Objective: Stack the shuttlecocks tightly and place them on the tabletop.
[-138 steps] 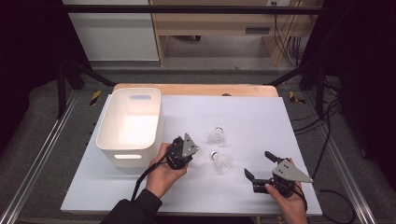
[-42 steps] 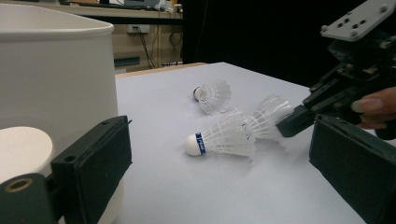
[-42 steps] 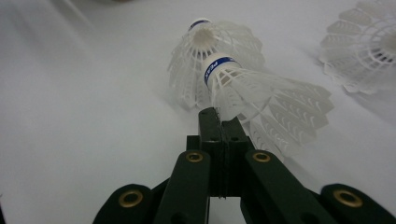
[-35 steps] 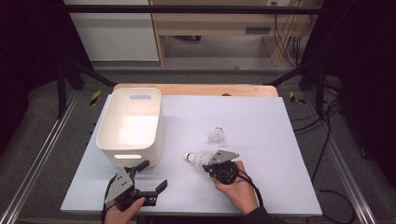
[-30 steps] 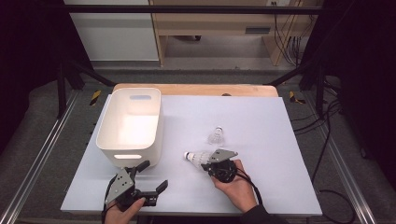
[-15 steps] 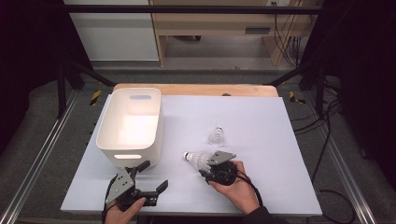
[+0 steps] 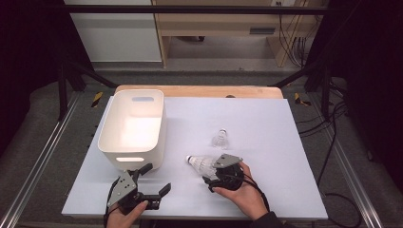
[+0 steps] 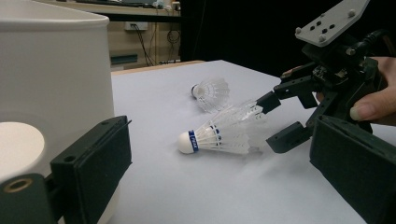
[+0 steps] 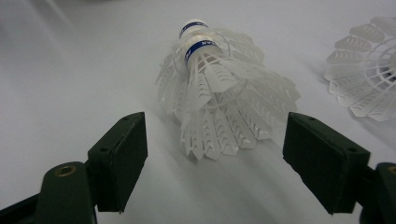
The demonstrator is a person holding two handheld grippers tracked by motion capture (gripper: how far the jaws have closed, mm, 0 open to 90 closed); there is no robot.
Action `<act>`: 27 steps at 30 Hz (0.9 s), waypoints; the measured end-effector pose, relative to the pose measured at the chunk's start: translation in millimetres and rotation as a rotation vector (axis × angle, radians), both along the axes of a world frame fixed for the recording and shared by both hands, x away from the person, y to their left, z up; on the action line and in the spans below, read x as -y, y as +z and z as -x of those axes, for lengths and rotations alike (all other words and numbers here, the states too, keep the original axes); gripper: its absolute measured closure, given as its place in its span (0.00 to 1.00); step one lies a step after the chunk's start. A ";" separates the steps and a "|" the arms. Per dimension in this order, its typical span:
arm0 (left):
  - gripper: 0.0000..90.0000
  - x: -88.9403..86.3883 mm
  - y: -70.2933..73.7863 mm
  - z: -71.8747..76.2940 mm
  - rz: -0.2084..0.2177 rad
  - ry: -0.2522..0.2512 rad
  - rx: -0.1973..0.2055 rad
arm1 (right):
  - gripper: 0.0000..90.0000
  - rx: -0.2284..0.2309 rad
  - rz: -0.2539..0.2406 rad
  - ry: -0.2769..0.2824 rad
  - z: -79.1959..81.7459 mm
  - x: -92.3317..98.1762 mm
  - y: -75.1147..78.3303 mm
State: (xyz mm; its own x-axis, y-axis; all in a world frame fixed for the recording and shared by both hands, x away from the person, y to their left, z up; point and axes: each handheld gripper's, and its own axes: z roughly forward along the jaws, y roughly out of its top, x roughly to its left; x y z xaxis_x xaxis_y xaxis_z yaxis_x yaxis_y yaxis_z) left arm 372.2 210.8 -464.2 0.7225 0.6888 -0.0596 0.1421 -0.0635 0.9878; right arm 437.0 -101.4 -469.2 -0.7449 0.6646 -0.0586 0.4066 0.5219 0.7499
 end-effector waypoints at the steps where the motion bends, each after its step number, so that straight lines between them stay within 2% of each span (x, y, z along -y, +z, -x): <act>1: 0.06 0.0 0.0 0.0 0.000 0.000 0.000 | 0.23 -0.001 0.004 0.001 0.3 0.4 0.7; 12: 0.05 0.3 -0.5 -1.1 0.005 -0.004 0.003 | 0.16 -0.009 0.016 -0.001 4.5 8.0 5.1; 19: 0.04 0.9 -0.6 -1.5 0.008 -0.007 0.005 | 0.14 -0.001 -0.008 -0.015 7.8 19.6 9.8; 27: 0.04 -0.8 -0.6 -2.2 0.010 0.004 0.009 | 0.12 -0.002 -0.012 -0.040 8.0 33.1 12.2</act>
State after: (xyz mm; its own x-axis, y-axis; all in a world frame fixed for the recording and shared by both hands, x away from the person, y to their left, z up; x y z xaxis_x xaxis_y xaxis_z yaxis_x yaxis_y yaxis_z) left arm 374.4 211.6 -464.8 0.7202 0.6912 -0.0604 0.1337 -0.0528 0.9896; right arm 429.0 -134.6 -457.1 -0.7181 0.6943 -0.0487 0.4285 0.4962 0.7551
